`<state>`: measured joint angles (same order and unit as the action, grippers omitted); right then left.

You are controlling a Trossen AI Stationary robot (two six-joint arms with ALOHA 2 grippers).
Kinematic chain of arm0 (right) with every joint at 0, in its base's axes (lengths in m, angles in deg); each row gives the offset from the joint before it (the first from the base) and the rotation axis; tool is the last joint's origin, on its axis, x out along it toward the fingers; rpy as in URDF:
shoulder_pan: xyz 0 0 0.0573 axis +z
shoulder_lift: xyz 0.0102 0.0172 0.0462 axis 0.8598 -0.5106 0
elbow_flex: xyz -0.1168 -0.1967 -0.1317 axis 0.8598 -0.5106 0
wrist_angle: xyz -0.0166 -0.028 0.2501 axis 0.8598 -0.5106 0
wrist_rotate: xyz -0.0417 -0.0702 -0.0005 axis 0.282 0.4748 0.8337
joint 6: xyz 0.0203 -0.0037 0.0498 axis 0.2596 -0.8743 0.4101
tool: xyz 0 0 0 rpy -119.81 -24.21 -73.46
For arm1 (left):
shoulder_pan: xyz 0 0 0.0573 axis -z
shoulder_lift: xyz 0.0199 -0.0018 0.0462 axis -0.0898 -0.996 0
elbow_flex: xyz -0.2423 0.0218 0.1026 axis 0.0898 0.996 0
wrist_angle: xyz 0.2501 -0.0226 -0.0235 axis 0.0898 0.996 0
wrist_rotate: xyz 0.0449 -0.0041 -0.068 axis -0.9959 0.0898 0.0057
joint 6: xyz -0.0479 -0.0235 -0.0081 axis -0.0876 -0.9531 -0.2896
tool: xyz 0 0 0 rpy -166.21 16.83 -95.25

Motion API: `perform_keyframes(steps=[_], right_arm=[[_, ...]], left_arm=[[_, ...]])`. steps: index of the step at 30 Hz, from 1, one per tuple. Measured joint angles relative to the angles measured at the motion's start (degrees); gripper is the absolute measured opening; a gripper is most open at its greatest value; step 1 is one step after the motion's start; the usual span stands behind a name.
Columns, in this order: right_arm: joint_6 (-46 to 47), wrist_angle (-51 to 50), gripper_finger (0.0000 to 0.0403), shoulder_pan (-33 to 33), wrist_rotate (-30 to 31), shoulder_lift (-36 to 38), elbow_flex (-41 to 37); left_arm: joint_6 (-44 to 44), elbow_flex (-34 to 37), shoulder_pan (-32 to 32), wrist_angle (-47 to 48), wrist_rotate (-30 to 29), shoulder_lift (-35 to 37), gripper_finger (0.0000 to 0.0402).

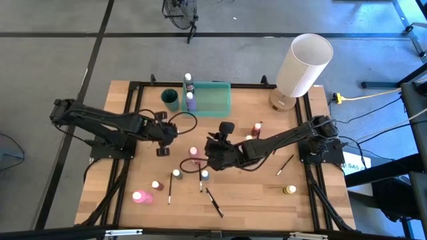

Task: Pick & Place Paint Supplies
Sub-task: Put the small blue paint bottle into the green bin

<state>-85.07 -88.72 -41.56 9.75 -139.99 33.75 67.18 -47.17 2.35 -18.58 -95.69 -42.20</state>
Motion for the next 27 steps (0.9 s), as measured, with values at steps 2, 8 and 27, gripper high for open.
perform_keyframes(steps=[2,8,27], right_arm=[[-3.1,3.6,0.0086,0.0,0.0,0.0,0.0],[-8.8,12.2,0.0088,0.4,1.3,0.0,1.5],[-11.7,16.4,0.0183,0.1,-8.3,0.0,5.3]], left_arm=[[0.3,-1.5,0.0,1.5,0.0,0.0,0.012],[4.4,-4.3,0.0,3.2,-0.1,0.0,0.0121],[6.8,-6.2,0.0,3.4,-0.5,0.0,0.0121]])
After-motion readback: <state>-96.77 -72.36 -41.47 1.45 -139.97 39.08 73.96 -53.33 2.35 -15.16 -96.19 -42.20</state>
